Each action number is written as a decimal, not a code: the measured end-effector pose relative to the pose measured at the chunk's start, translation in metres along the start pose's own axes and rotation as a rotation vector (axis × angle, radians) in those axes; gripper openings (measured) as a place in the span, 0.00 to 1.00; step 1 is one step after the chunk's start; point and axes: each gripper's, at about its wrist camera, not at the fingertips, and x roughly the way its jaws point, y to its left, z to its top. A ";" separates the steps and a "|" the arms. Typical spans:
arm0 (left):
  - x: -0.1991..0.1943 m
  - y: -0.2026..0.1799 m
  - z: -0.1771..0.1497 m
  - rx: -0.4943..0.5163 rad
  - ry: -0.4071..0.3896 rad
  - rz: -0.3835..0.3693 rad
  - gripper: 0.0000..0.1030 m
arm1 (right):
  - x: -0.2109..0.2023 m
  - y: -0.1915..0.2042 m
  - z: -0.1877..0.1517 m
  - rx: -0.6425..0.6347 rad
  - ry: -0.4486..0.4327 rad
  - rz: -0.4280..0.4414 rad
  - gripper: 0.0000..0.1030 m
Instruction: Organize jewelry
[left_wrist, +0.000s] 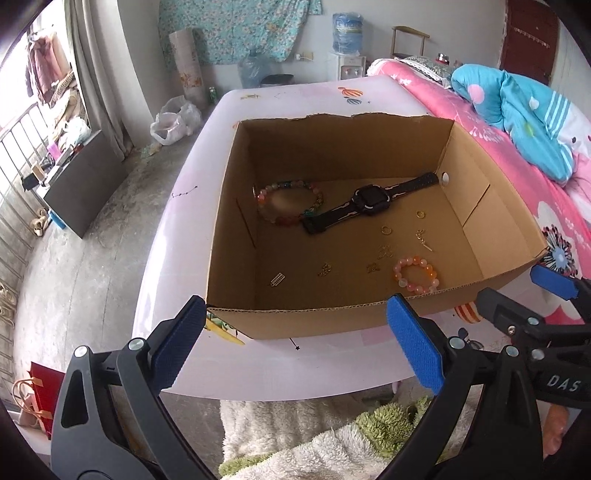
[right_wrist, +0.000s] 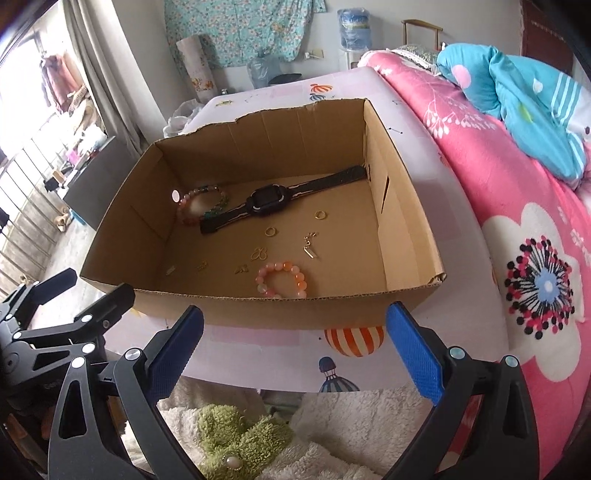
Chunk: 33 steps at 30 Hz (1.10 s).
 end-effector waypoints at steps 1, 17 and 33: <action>0.000 0.000 0.000 0.000 0.000 0.001 0.92 | 0.000 0.001 0.000 -0.002 -0.003 -0.002 0.93; 0.011 0.008 -0.007 -0.037 0.084 -0.005 0.92 | 0.006 0.007 -0.003 -0.007 0.022 -0.050 0.93; 0.018 0.013 -0.010 -0.057 0.112 -0.035 0.92 | 0.006 0.011 -0.005 -0.022 0.036 -0.041 0.93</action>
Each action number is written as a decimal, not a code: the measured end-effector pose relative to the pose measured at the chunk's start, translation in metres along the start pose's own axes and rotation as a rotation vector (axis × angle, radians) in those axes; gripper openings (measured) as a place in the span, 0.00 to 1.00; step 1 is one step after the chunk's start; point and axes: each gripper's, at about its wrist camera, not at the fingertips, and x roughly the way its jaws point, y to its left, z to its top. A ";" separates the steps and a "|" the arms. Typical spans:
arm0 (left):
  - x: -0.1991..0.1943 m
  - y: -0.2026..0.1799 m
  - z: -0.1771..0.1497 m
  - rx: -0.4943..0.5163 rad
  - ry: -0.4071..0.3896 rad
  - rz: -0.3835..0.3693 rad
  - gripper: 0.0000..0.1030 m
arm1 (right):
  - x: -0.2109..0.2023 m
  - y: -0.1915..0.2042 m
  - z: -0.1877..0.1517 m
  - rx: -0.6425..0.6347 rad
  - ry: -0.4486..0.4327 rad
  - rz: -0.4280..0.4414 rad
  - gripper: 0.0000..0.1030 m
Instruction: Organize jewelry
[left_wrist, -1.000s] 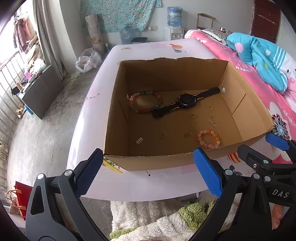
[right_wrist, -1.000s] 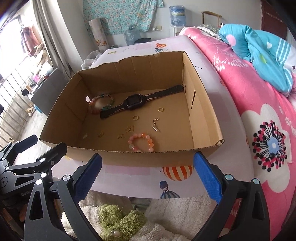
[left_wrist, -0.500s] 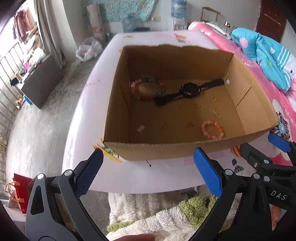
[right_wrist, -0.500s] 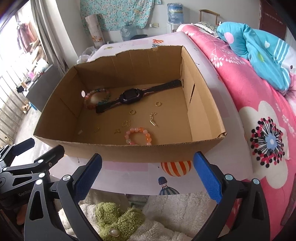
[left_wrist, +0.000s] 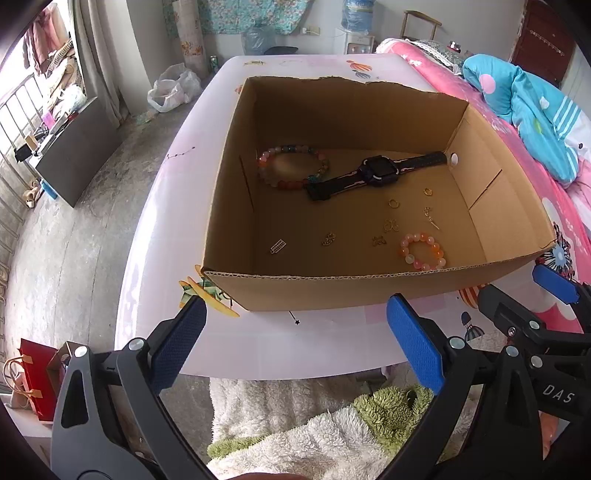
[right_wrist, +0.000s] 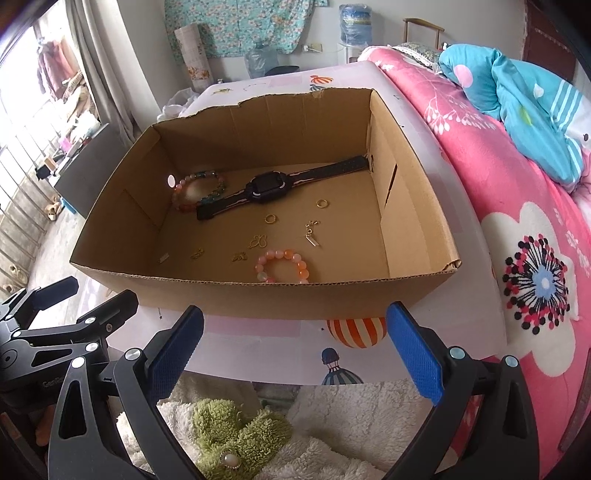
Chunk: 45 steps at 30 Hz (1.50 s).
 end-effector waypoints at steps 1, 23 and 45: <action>0.000 0.000 0.000 -0.001 0.000 -0.001 0.92 | 0.000 0.000 0.000 0.000 0.001 0.000 0.93; 0.001 -0.005 0.001 0.020 0.006 0.005 0.92 | 0.005 -0.012 -0.005 0.060 0.038 0.043 0.93; 0.002 -0.005 0.001 0.016 0.010 0.005 0.92 | 0.008 -0.011 -0.006 0.061 0.043 0.056 0.93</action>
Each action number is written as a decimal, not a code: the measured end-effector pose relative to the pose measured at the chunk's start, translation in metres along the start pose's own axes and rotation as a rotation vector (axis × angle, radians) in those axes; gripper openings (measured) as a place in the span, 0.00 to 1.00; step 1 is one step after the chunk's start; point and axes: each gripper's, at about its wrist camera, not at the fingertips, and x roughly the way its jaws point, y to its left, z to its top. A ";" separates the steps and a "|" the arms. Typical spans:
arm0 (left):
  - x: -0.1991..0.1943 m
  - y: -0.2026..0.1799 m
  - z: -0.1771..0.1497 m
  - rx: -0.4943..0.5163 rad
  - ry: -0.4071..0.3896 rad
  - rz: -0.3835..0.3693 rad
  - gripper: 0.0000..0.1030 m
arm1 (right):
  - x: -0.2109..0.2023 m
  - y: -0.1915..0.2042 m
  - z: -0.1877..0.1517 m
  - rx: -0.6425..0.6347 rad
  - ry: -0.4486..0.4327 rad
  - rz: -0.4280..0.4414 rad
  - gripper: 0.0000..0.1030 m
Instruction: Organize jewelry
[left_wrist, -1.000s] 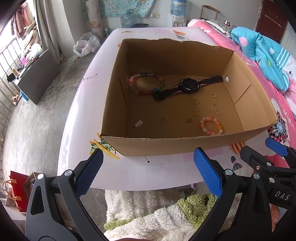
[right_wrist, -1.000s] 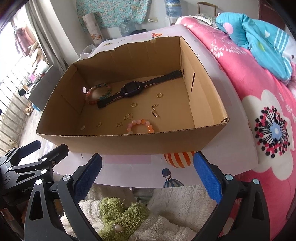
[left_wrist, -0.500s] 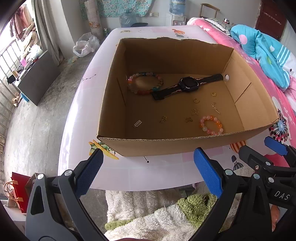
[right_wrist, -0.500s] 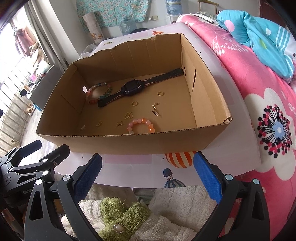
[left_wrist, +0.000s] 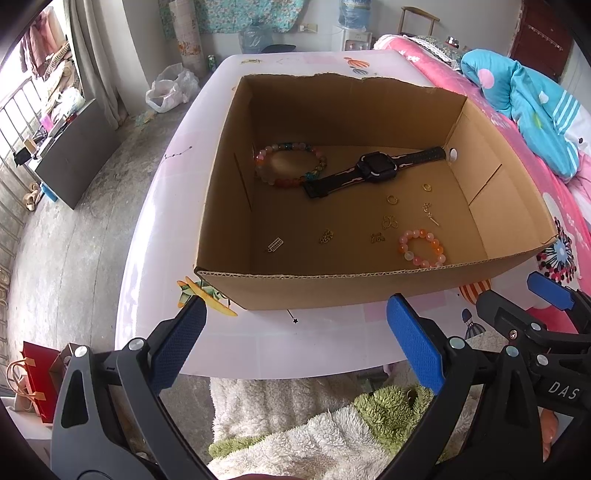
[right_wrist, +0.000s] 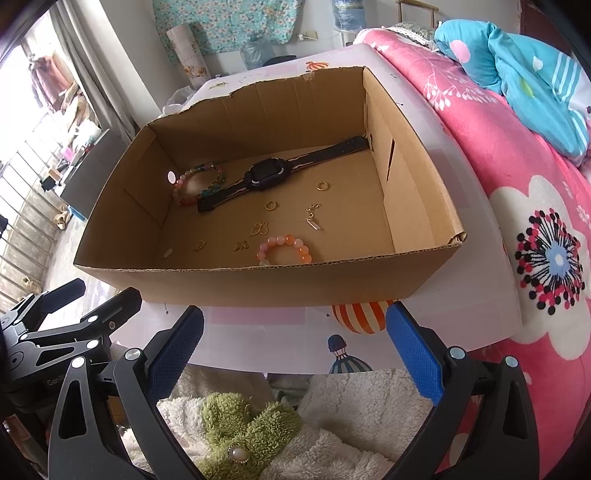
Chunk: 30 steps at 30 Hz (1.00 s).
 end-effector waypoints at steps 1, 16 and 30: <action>0.000 0.000 0.000 -0.001 -0.001 0.001 0.92 | 0.000 0.000 0.000 0.000 0.001 -0.001 0.93; 0.000 0.000 0.000 -0.002 0.001 0.000 0.92 | 0.002 0.000 0.001 -0.001 0.011 0.008 0.93; 0.000 0.000 0.000 -0.006 0.001 0.000 0.92 | 0.002 0.001 0.002 0.000 0.012 0.010 0.93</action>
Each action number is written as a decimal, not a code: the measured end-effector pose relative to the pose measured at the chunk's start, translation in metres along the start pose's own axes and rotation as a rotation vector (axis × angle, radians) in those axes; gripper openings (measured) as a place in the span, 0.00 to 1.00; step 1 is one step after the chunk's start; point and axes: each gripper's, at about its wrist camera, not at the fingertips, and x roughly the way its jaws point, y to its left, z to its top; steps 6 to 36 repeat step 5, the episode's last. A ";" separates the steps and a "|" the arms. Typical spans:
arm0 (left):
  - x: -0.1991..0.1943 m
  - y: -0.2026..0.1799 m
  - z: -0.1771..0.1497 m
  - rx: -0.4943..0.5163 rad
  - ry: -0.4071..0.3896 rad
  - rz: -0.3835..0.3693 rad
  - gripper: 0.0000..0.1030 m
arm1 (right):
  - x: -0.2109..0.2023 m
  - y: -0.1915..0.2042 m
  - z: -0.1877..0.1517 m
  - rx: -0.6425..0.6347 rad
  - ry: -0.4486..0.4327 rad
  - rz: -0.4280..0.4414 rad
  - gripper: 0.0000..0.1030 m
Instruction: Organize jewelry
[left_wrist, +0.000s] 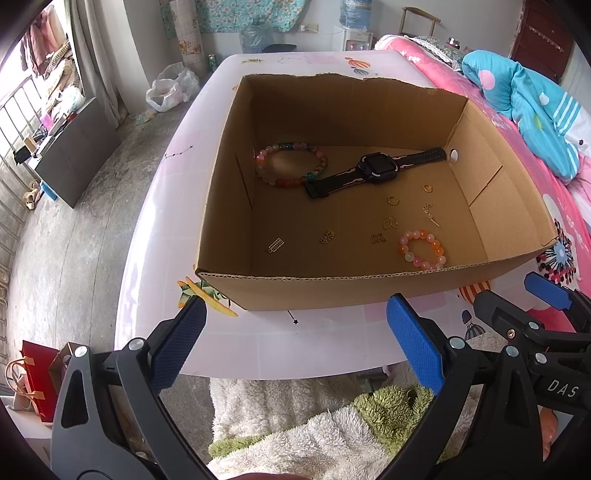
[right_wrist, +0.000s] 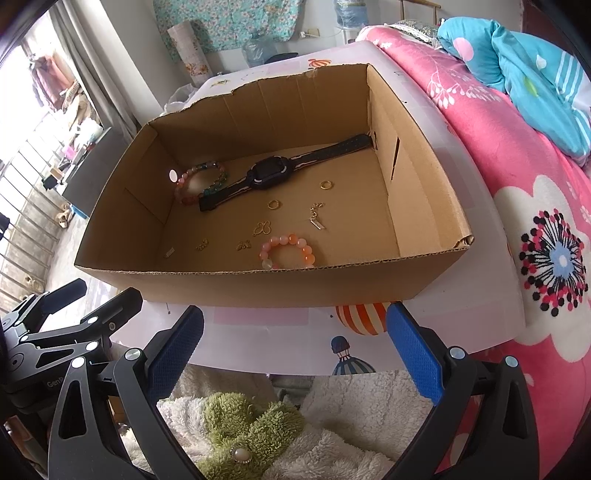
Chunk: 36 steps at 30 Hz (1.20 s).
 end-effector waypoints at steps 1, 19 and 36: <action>0.000 0.000 0.000 -0.001 0.000 0.000 0.92 | 0.000 0.000 0.000 -0.001 0.001 -0.001 0.93; 0.001 0.000 0.000 -0.001 0.003 0.001 0.92 | 0.000 0.000 0.000 -0.001 0.003 0.000 0.93; 0.001 0.000 0.000 -0.001 0.003 0.001 0.92 | 0.000 0.000 0.000 -0.001 0.003 0.000 0.93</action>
